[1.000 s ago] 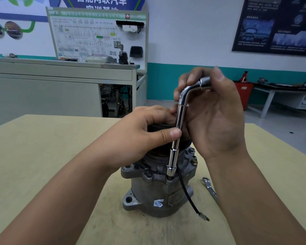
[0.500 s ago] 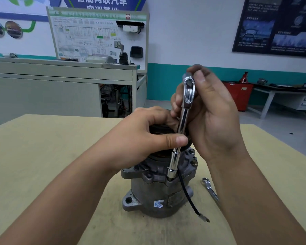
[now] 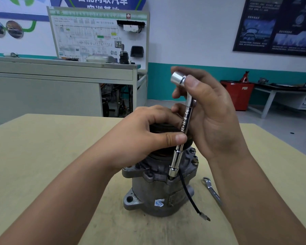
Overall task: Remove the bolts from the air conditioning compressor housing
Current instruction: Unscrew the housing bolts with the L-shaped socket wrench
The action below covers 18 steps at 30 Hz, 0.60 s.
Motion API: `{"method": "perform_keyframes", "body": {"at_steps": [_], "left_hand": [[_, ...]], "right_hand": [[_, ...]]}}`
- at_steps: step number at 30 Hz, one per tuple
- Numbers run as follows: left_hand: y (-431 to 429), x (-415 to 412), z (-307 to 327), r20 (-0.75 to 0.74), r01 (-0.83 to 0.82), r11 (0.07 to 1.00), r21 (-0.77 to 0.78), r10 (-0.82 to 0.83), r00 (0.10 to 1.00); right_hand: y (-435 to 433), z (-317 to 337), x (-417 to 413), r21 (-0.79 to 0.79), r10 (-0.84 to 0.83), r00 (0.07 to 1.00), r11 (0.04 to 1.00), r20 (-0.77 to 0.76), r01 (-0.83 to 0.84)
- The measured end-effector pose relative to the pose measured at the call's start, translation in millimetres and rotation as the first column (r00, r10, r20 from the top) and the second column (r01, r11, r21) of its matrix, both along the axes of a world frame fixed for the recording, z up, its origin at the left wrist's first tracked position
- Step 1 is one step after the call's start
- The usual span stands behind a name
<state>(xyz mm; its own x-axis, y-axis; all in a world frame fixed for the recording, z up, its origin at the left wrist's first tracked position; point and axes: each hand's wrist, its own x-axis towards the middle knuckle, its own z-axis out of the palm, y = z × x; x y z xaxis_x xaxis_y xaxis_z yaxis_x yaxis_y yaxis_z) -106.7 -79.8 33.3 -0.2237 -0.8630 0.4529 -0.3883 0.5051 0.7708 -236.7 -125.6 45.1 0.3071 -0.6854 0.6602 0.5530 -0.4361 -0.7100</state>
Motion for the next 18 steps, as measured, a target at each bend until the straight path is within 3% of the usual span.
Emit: {"method": "perform_keyframes", "body": {"at_steps": [11, 18], "left_hand": [[-3.3, 2.6, -3.8, 0.018, -0.041, 0.999, 0.009, 0.041, 0.999], [-2.8, 1.6, -2.0, 0.028, -0.046, 0.999, 0.011, 0.046, 0.999]], "right_hand": [[1.4, -2.1, 2.3, -0.055, 0.102, 0.994, 0.993, 0.022, -0.101], [2.6, -2.5, 0.8, -0.111, 0.003, 1.000, 0.994, 0.010, -0.001]]}}
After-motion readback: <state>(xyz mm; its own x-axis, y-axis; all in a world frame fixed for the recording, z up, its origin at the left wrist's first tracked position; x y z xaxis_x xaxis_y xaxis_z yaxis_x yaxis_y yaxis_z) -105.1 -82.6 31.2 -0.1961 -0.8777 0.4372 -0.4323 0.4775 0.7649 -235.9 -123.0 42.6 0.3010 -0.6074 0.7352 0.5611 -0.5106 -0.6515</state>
